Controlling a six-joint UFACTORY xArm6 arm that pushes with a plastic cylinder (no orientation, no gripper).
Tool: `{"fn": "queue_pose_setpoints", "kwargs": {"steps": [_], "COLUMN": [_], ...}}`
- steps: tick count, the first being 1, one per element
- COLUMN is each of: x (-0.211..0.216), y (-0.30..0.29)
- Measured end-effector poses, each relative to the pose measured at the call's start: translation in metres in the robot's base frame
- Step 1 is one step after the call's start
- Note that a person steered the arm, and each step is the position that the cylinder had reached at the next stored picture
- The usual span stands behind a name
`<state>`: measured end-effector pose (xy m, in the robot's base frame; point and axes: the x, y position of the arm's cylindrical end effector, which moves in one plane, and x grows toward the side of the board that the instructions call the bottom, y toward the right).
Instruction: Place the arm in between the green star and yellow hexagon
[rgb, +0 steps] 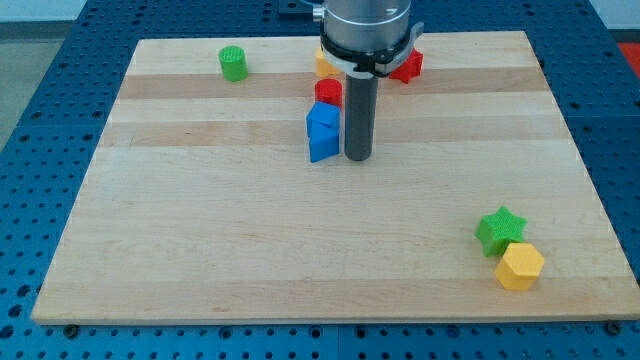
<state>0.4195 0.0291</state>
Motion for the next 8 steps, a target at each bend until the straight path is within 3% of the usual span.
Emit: {"fn": "queue_pose_setpoints", "kwargs": {"steps": [3, 8], "x": [-0.029, 0.003], "y": [-0.015, -0.028]}}
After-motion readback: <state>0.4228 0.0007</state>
